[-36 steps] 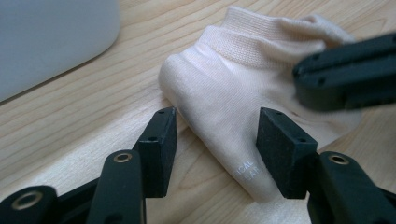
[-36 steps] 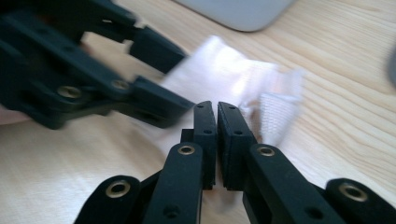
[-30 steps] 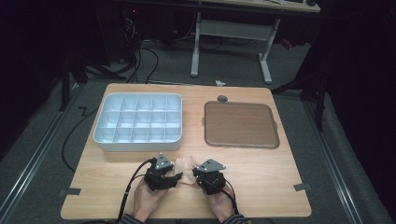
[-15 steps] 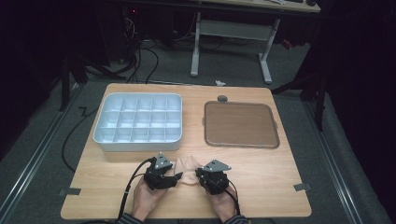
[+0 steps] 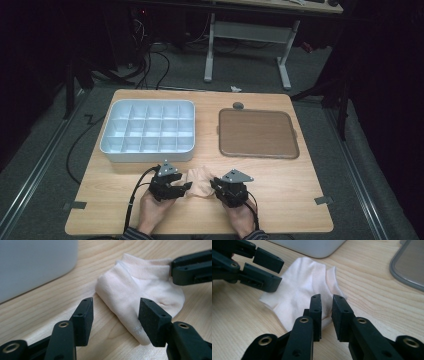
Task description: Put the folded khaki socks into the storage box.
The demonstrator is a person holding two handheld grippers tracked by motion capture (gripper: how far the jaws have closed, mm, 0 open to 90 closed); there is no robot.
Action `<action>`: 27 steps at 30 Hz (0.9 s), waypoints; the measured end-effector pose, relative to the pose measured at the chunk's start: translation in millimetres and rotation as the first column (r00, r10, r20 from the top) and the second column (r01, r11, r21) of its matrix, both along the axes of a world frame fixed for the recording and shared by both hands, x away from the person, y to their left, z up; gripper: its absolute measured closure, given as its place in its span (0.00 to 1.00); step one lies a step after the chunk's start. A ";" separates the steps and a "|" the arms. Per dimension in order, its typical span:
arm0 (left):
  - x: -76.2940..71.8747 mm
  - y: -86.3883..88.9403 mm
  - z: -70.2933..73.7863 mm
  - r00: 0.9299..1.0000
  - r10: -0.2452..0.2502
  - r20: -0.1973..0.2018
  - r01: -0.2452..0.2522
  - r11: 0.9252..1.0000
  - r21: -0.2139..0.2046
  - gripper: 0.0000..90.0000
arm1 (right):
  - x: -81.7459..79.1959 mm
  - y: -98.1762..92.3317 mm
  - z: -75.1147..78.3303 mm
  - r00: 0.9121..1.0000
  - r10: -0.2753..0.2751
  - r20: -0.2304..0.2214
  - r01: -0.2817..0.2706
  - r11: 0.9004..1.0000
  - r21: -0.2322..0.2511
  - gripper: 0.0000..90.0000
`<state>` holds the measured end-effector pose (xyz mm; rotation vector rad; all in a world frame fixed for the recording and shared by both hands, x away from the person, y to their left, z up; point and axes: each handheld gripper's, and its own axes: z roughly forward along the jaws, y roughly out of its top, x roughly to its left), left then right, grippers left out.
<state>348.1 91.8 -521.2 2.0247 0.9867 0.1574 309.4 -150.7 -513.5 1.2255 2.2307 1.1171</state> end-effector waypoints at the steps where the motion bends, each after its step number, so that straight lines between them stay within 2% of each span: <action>1: 1.9 3.3 1.6 1.000 -0.006 0.002 0.006 1.000 0.005 0.52 | -0.8 1.0 1.6 1.000 0.006 0.005 -0.006 1.000 -0.001 0.89; 6: 7.8 4.5 4.6 1.000 -0.002 -0.018 0.002 1.000 -0.008 0.52 | -5.8 12.2 4.0 0.999 0.053 0.007 -0.053 0.998 -0.026 0.92; 12: 17.2 -2.5 8.7 1.000 -0.010 -0.028 0.009 1.000 -0.021 0.51 | -7.0 28.0 2.4 0.996 0.088 0.004 -0.088 0.996 -0.025 0.94; 16: 23.4 -3.9 6.7 0.998 0.001 -0.061 -0.003 1.000 -0.030 0.51 | -5.2 37.3 2.4 0.994 0.105 0.009 -0.104 0.994 -0.038 0.94; 20: 26.8 -4.7 3.8 0.997 0.020 -0.075 -0.022 0.999 -0.029 0.50 | -1.5 43.6 -0.9 0.995 0.105 -0.004 -0.105 0.993 -0.051 0.95; 23: 29.1 -6.7 0.3 0.996 0.022 -0.087 -0.024 1.000 -0.018 0.49 | 0.0 44.6 -4.0 0.995 0.104 -0.012 -0.104 0.993 -0.053 0.95; 25: 31.4 -8.1 -3.5 0.995 0.028 -0.100 -0.028 1.000 -0.001 0.49 | 0.9 46.9 -12.0 0.993 0.111 -0.029 -0.113 0.990 -0.083 0.96; 27: 31.8 -8.8 -4.7 0.994 0.030 -0.101 -0.030 1.000 0.004 0.50 | 0.5 46.8 -12.8 0.994 0.108 -0.030 -0.110 0.991 -0.080 0.96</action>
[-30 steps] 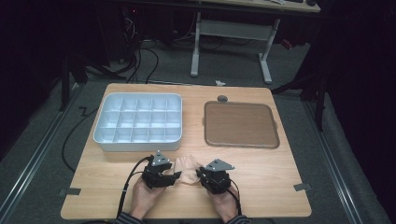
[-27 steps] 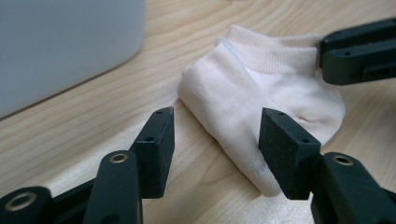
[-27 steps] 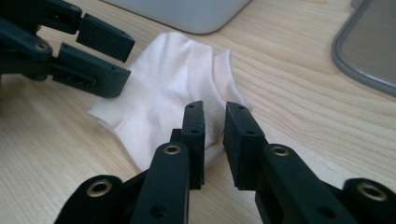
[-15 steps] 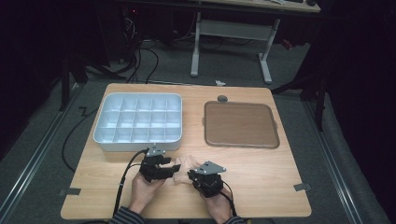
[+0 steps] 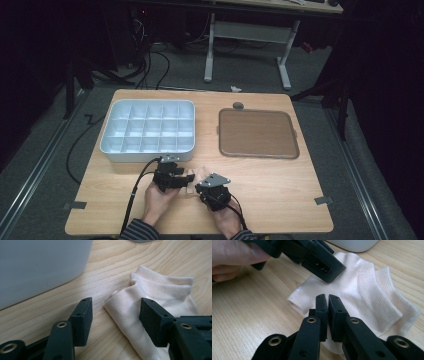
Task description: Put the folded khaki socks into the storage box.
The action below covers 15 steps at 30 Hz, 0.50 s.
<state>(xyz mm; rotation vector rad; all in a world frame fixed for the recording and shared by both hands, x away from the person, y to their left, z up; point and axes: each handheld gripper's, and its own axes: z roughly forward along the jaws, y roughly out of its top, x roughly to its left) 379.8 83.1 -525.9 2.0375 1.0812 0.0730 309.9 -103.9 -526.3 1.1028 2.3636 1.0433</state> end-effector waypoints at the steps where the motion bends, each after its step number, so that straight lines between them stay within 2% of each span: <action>1: -0.5 -0.6 -0.2 1.000 0.000 0.006 0.000 1.000 0.002 0.50 | -0.1 -0.6 -0.9 1.000 -0.001 0.006 0.001 1.000 0.009 0.97; 5: -4.6 -4.1 -0.3 0.999 -0.004 0.044 0.002 0.999 0.044 0.56 | -1.5 -1.5 -1.9 1.000 0.000 0.007 0.000 1.000 0.005 0.98; 13: -5.2 -2.7 -1.2 0.999 -0.007 0.036 0.006 0.999 0.032 0.70 | -2.5 -1.6 -2.3 1.000 0.002 0.011 -0.002 1.000 0.001 0.98; 15: -6.9 -1.7 -2.7 0.999 -0.011 0.035 0.010 1.000 0.015 0.74 | -2.6 -1.8 -2.6 1.000 0.004 0.014 -0.004 1.000 0.002 0.98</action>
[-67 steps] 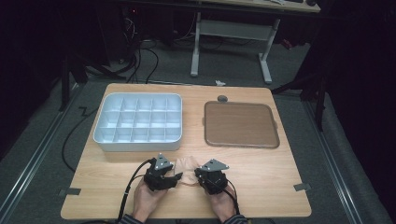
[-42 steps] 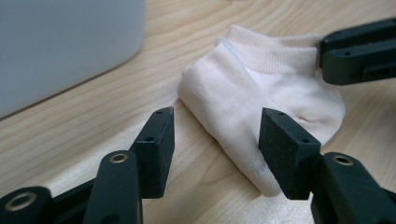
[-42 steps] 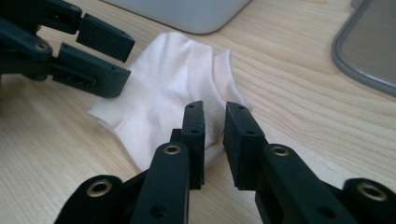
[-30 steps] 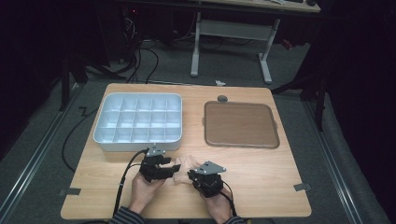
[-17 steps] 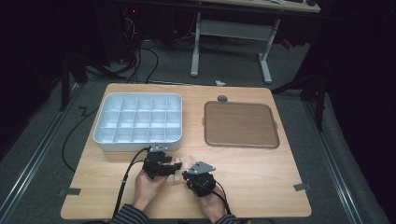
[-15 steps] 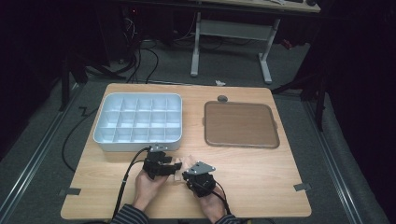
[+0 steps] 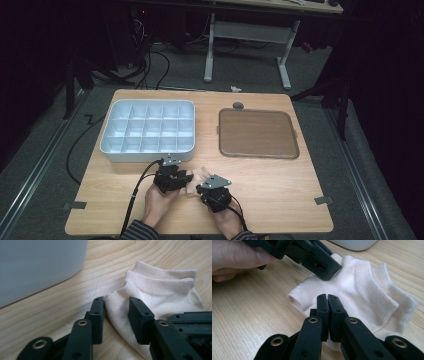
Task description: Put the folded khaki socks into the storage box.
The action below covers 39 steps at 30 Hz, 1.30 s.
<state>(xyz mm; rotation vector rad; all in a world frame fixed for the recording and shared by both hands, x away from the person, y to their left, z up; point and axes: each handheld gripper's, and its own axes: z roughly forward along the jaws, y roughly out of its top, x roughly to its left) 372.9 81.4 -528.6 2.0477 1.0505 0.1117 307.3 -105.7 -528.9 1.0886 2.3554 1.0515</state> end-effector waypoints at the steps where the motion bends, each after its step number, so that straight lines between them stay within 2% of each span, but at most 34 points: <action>1: -0.4 0.3 -0.5 1.000 -0.001 0.000 0.001 1.000 -0.006 0.75 | 0.0 -0.1 0.1 1.000 -0.003 -0.004 0.003 1.000 -0.001 0.98; 4: 1.3 0.9 -0.5 1.000 -0.005 -0.026 0.005 1.000 -0.021 0.79 | -0.3 -0.2 0.5 1.000 -0.005 -0.008 0.005 1.000 -0.001 0.98; 10: 0.9 0.9 -1.4 0.999 -0.006 -0.042 0.005 0.999 -0.035 0.88 | 0.5 -1.6 0.6 1.000 0.003 -0.020 -0.003 1.000 0.006 0.98; 12: 0.4 3.0 -1.7 0.999 -0.007 -0.053 0.004 0.998 -0.058 0.92 | 0.2 -1.3 0.8 1.000 0.002 -0.020 -0.002 1.000 0.002 0.98; 16: -0.2 5.6 -1.0 0.998 -0.016 -0.061 0.012 0.997 -0.073 0.94 | -1.9 -0.5 0.8 1.000 -0.002 -0.019 0.002 1.000 0.001 0.98; 17: -0.6 7.0 0.0 0.998 -0.018 -0.066 0.012 0.996 -0.084 0.94 | -2.5 -0.3 0.7 1.000 -0.003 -0.020 0.003 1.000 0.003 0.98; 18: -1.1 9.8 1.9 0.997 -0.021 -0.071 0.013 0.993 -0.118 0.94 | -3.4 0.0 0.7 1.000 0.003 -0.019 -0.003 1.000 0.001 0.99; 19: -1.1 9.8 1.9 0.997 -0.021 -0.071 0.013 0.993 -0.118 0.94 | -3.4 0.0 0.7 1.000 0.003 -0.019 -0.003 1.000 0.001 0.99; 21: -3.3 14.0 6.3 0.997 -0.027 -0.078 0.015 0.987 -0.158 0.94 | -6.2 2.5 0.8 1.000 0.005 -0.013 -0.005 1.000 -0.006 0.99; 25: -8.4 15.3 11.9 0.997 -0.040 -0.065 0.029 0.987 -0.160 0.94 | -11.1 5.9 -0.4 1.000 0.017 -0.002 -0.017 1.000 -0.001 0.99; 28: -8.6 17.2 13.0 0.996 -0.049 -0.075 0.034 0.982 -0.187 0.94 | -12.6 8.3 -0.2 1.000 0.027 -0.004 -0.027 1.000 -0.001 0.99; 30: -9.5 16.6 13.8 0.996 -0.054 -0.069 0.041 0.982 -0.184 0.94 | -12.9 9.5 0.6 0.999 0.038 -0.006 -0.038 0.999 -0.008 0.99; 33: -10.6 16.8 13.7 0.997 -0.051 -0.062 0.040 0.984 -0.175 0.94 | -11.5 8.4 3.1 0.999 0.043 -0.018 -0.043 0.999 0.007 0.96; 36: -10.7 17.6 14.0 0.997 -0.050 -0.060 0.039 0.985 -0.170 0.94 | -11.7 4.0 12.0 1.000 0.018 0.019 -0.019 0.999 0.036 0.95; 39: -10.7 17.6 14.0 0.997 -0.053 -0.061 0.042 0.986 -0.164 0.94 | -8.9 1.7 18.7 0.999 0.001 0.035 -0.003 0.998 0.057 0.97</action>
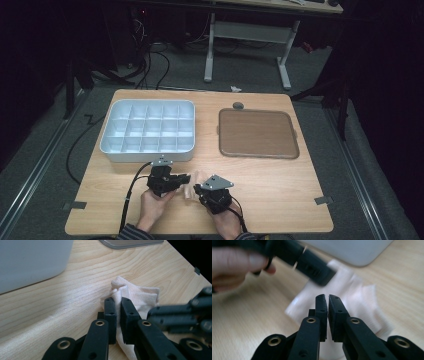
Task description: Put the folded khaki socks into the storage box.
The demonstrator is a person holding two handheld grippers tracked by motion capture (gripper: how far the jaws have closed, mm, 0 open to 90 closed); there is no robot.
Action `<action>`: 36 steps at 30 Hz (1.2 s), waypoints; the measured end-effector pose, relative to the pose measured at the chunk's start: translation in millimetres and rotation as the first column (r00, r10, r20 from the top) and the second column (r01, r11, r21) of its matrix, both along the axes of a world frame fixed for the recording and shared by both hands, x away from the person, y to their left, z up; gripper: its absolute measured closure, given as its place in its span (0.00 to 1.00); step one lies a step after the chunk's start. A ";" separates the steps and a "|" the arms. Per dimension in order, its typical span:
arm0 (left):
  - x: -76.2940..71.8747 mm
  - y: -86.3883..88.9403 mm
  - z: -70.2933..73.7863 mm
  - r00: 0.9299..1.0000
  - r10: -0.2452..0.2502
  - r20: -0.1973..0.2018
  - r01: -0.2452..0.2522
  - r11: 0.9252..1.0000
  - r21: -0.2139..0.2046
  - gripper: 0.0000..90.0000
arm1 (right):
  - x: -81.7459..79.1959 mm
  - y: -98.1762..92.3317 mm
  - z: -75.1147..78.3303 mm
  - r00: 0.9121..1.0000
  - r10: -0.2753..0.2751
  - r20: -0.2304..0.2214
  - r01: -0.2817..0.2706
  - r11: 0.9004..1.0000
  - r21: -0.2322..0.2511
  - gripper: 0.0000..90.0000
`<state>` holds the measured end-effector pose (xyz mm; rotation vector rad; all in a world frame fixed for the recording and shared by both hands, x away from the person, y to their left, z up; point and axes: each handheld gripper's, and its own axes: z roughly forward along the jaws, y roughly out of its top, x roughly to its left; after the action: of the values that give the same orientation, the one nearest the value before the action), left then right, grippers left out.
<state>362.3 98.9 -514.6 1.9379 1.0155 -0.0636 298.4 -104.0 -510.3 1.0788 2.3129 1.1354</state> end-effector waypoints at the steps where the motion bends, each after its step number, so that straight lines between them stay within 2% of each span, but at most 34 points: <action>1: -0.4 0.0 0.3 1.000 -0.001 0.001 0.001 1.000 0.005 0.94 | 6.1 -0.4 4.3 1.000 -0.012 0.007 0.012 1.000 -0.002 0.98; 5: -1.8 0.7 1.3 1.000 0.001 0.009 -0.001 1.000 0.010 0.94 | 19.0 -0.2 3.5 0.999 -0.035 -0.011 0.035 0.999 -0.005 0.99; 7: -2.3 1.5 1.9 1.000 0.001 0.011 -0.001 1.000 0.015 0.94 | 23.9 -1.0 -0.4 0.998 -0.049 -0.028 0.048 0.999 -0.026 1.00; 11: -2.6 1.2 1.5 1.000 -0.004 0.007 0.004 1.000 0.017 0.94 | 26.7 -2.6 -4.4 0.997 -0.058 -0.046 0.056 0.998 -0.043 1.00; 16: -4.3 0.6 2.4 1.000 -0.004 0.005 0.004 1.000 0.016 0.94 | 29.7 1.8 -11.4 0.998 -0.051 -0.038 0.047 0.995 -0.084 1.00; 22: -6.6 0.5 4.1 1.000 -0.004 0.019 0.004 1.000 0.004 0.94 | 30.9 3.4 -14.2 0.999 -0.032 -0.035 0.029 0.996 -0.084 1.00; 30: -9.1 -4.6 10.4 0.997 -0.033 0.063 0.032 0.999 0.007 0.94 | 32.5 4.8 -13.7 0.999 -0.022 -0.042 0.017 0.995 -0.096 1.00; 36: -7.2 -9.3 14.6 0.996 -0.045 0.078 0.044 0.999 0.010 0.95 | 34.0 8.2 -14.3 0.999 -0.006 -0.038 0.002 0.995 -0.100 1.00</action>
<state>355.1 89.6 -500.1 1.9556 0.9226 -0.0085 332.4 -95.8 -524.6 1.0771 2.3688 0.9944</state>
